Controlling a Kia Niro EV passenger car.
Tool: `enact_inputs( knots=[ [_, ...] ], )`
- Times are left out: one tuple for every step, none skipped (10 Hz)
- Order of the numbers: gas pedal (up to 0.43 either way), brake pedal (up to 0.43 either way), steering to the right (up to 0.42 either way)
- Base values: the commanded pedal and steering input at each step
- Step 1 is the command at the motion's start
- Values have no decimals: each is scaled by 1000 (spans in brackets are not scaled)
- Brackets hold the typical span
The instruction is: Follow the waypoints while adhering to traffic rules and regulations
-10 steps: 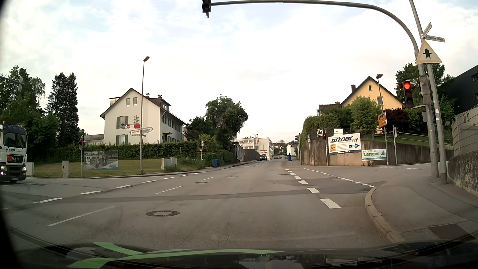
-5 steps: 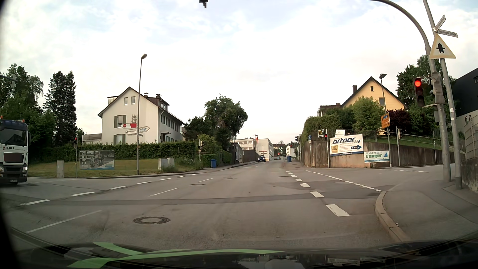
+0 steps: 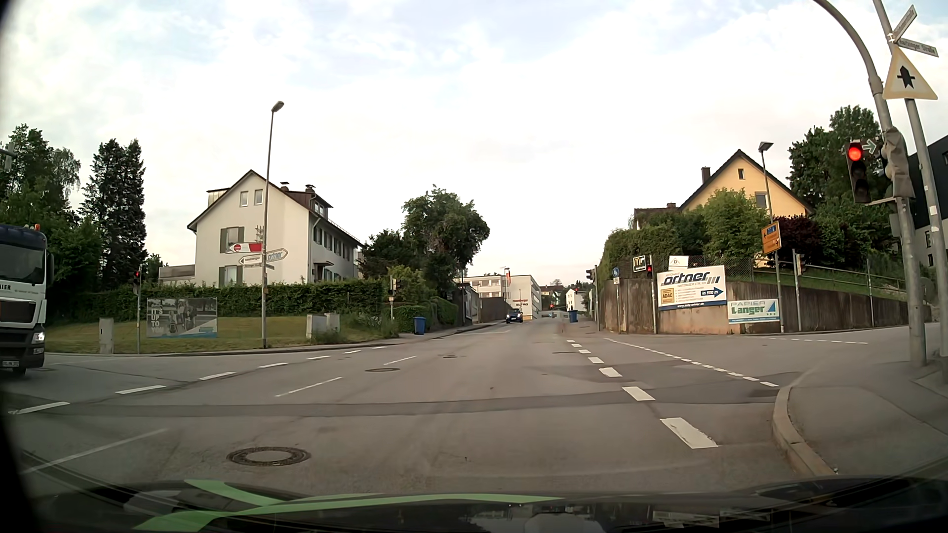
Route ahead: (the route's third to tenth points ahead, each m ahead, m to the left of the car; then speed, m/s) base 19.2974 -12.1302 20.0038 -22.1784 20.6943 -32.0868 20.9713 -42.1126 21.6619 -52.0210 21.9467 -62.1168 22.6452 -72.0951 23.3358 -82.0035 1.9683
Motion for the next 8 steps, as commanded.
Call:
enact_inputs(
  knots=[
    [209, 0, 12],
    [209, 0, 12],
    [209, 0, 13],
    [87, 0, 17],
    [0, 0, 18],
    [0, 0, 19],
    [0, 0, 23],
    [0, 0, 27]
  ],
)
